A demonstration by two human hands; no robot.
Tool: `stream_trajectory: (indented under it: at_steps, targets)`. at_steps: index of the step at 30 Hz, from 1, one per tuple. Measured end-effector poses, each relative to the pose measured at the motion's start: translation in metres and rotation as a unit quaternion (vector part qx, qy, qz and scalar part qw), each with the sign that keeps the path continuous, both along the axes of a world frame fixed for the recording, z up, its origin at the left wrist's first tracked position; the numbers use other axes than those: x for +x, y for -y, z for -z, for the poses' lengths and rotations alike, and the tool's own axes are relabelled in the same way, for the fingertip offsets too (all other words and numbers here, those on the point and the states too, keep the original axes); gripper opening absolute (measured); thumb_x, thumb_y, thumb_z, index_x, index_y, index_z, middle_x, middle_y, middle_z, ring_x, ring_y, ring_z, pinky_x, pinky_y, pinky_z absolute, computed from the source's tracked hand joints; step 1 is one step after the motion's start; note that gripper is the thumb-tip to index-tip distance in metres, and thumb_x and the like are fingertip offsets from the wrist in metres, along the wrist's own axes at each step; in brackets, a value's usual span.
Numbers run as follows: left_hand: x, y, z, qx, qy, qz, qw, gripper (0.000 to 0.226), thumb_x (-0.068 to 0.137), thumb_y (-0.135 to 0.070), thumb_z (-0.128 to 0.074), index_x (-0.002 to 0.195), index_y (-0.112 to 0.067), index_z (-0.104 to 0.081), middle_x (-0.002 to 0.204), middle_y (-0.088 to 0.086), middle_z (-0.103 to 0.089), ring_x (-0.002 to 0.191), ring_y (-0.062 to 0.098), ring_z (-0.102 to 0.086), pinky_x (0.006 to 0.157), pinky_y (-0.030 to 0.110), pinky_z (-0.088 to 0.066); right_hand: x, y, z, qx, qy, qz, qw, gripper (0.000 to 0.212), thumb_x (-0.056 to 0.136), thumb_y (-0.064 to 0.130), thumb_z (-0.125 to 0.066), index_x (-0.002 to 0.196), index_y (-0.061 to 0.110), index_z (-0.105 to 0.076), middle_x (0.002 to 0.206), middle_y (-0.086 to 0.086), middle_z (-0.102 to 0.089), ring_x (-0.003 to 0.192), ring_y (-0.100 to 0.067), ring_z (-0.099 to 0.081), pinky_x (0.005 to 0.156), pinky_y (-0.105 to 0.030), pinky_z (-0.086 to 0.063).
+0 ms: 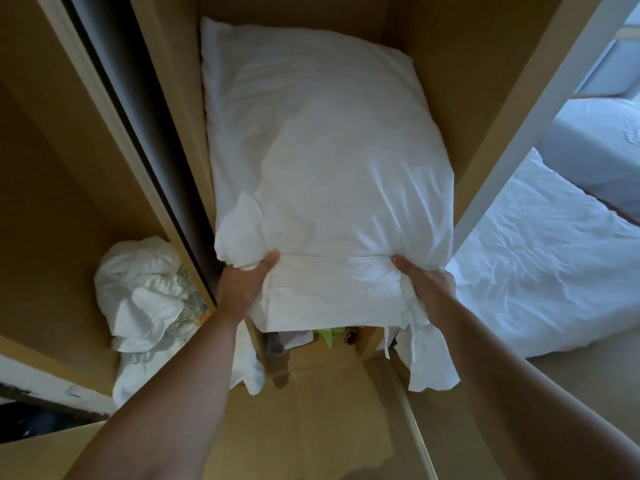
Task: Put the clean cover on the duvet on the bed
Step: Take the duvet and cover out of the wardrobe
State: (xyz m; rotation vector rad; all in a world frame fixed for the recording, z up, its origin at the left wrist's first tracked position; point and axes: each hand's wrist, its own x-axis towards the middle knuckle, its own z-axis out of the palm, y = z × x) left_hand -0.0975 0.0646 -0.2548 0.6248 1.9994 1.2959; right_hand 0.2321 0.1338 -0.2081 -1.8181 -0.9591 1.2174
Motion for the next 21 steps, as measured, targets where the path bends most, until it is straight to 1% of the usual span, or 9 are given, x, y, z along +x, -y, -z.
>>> stream_trajectory:
  at_steps: [3, 6, 7, 9, 11, 13, 15, 19, 21]
  targets:
    - [0.003, 0.004, -0.004, 0.016, 0.034, -0.009, 0.999, 0.102, 0.037, -0.085, -0.085, 0.117, -0.028, -0.059, 0.097, -0.022, -0.059, 0.1, 0.014, -0.063, 0.079, 0.024, -0.047, 0.0, 0.004, -0.002, 0.016, -0.027, 0.009, 0.999, 0.088, 0.019, 0.074, -0.091, 0.089, 0.031, -0.057, 0.099, 0.008, -0.068, 0.091, -0.017, -0.065, 0.085, -0.037, -0.053]
    - [0.009, 0.014, -0.006, 0.031, 0.056, 0.006, 0.998, 0.092, 0.041, -0.076, -0.09, 0.112, -0.024, -0.062, 0.106, -0.013, -0.069, 0.105, 0.016, -0.067, 0.091, 0.033, -0.054, 0.004, 0.017, -0.003, 0.023, -0.036, 0.02, 0.999, 0.101, 0.027, 0.067, -0.095, 0.111, 0.022, -0.064, 0.109, 0.002, -0.07, 0.1, -0.022, -0.066, 0.095, -0.042, -0.054]
    - [0.01, 0.019, -0.006, 0.038, 0.062, 0.013, 0.997, 0.094, 0.042, -0.073, -0.091, 0.114, -0.02, -0.065, 0.11, -0.009, -0.07, 0.107, 0.017, -0.067, 0.096, 0.037, -0.054, 0.006, 0.024, -0.003, 0.024, -0.038, 0.023, 0.999, 0.105, 0.031, 0.065, -0.096, 0.119, 0.017, -0.064, 0.112, 0.001, -0.07, 0.103, -0.024, -0.066, 0.098, -0.043, -0.053]
    - [0.014, 0.033, -0.006, 0.048, 0.09, 0.031, 0.994, 0.103, 0.041, -0.067, -0.094, 0.123, -0.012, -0.066, 0.116, -0.004, -0.071, 0.108, 0.019, -0.067, 0.101, 0.041, -0.053, 0.011, 0.043, -0.002, 0.031, -0.048, 0.02, 0.998, 0.1, 0.039, 0.058, -0.098, 0.122, 0.015, -0.063, 0.113, 0.0, -0.069, 0.104, -0.023, -0.066, 0.098, -0.043, -0.054]
    - [0.018, 0.048, -0.01, 0.049, 0.119, 0.049, 0.99, 0.11, 0.036, -0.062, -0.096, 0.127, -0.011, -0.064, 0.117, -0.002, -0.071, 0.108, 0.02, -0.068, 0.1, 0.041, -0.053, 0.017, 0.065, -0.002, 0.044, -0.059, 0.016, 0.997, 0.08, 0.045, 0.053, -0.098, 0.111, 0.021, -0.065, 0.108, 0.003, -0.071, 0.097, -0.017, -0.069, 0.086, -0.035, -0.057]
    - [0.022, 0.065, -0.016, 0.053, 0.134, 0.078, 0.986, 0.11, 0.03, -0.063, -0.096, 0.123, -0.013, -0.067, 0.114, -0.002, -0.074, 0.107, 0.021, -0.069, 0.096, 0.041, -0.055, 0.022, 0.087, -0.004, 0.06, -0.075, 0.02, 0.995, 0.062, 0.048, 0.045, -0.099, 0.098, 0.026, -0.067, 0.096, 0.006, -0.074, 0.079, -0.008, -0.072, 0.064, -0.02, -0.056]
    - [0.025, 0.082, -0.023, 0.049, 0.146, 0.106, 0.982, 0.113, 0.026, -0.064, -0.097, 0.123, -0.013, -0.068, 0.112, -0.001, -0.076, 0.105, 0.022, -0.071, 0.096, 0.044, -0.055, 0.029, 0.107, -0.008, 0.075, -0.089, 0.023, 0.993, 0.058, 0.048, 0.04, -0.1, 0.096, 0.024, -0.07, 0.086, 0.008, -0.077, 0.07, -0.006, -0.073, 0.054, -0.016, -0.054]
    - [0.037, 0.117, -0.042, 0.05, 0.179, 0.166, 0.969, 0.114, 0.027, -0.059, -0.101, 0.125, -0.011, -0.069, 0.113, 0.001, -0.076, 0.105, 0.021, -0.072, 0.098, 0.044, -0.055, 0.048, 0.144, -0.023, 0.086, -0.074, 0.031, 0.993, 0.073, 0.044, 0.049, -0.098, 0.104, 0.017, -0.072, 0.094, 0.0, -0.077, 0.087, -0.021, -0.073, 0.08, -0.037, -0.06]
    - [0.051, 0.137, -0.053, 0.056, 0.183, 0.18, 0.965, 0.113, 0.026, -0.06, -0.1, 0.124, -0.012, -0.07, 0.112, -0.001, -0.077, 0.106, 0.02, -0.072, 0.092, 0.04, -0.055, 0.061, 0.163, -0.029, 0.103, -0.079, 0.039, 0.991, 0.077, 0.04, 0.053, -0.096, 0.104, 0.018, -0.073, 0.094, -0.001, -0.077, 0.086, -0.022, -0.074, 0.082, -0.04, -0.06]
